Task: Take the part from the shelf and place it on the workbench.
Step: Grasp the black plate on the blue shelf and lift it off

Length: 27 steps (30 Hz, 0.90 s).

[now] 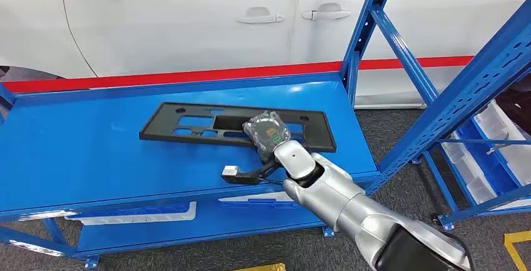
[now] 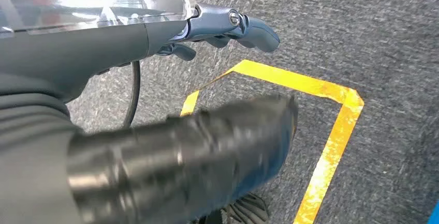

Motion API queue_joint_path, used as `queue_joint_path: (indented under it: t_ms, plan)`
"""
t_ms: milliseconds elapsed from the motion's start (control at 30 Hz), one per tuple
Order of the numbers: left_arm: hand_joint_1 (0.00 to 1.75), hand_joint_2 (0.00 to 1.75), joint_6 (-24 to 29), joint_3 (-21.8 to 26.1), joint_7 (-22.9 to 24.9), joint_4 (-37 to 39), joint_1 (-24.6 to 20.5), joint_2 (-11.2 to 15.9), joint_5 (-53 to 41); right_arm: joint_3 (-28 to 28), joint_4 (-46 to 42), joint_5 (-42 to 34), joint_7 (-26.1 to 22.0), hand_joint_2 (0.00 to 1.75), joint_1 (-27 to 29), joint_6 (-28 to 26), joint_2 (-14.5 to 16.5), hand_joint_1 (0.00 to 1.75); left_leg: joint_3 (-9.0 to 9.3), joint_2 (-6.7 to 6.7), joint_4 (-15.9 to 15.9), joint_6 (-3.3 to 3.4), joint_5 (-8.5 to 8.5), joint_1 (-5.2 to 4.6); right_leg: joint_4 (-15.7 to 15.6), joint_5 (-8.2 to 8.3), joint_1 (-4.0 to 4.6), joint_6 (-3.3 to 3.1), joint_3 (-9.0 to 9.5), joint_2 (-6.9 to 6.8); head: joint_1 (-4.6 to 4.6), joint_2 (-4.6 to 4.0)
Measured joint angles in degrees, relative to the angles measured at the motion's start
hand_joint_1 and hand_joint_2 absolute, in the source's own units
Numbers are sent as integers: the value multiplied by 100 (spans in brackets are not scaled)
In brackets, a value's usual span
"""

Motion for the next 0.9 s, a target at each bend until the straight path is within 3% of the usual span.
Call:
queue_joint_path:
  t_ms: [267,500,900]
  plan:
    - [0,175,-93,63,-262,0,18,-6,36,-368,-2254,36,-224,175,-1241,1512,-767,175,-7,-1,1,6,3,-3,-1,0,-4,6,-9,-7,-1,0]
    - [0,175,-92,98,-326,0,8,-8,1,-510,-3418,-6,-249,175,-1641,1663,-1166,175,-4,-1,1,5,2,-2,-2,-2,-3,7,-10,-6,0,0]
    - [0,175,-64,102,-405,0,2,-18,-103,-515,-3977,-329,-251,175,-1693,1720,-1447,175,0,-1,1,6,4,-3,-1,-1,-3,8,-5,-6,0,0]
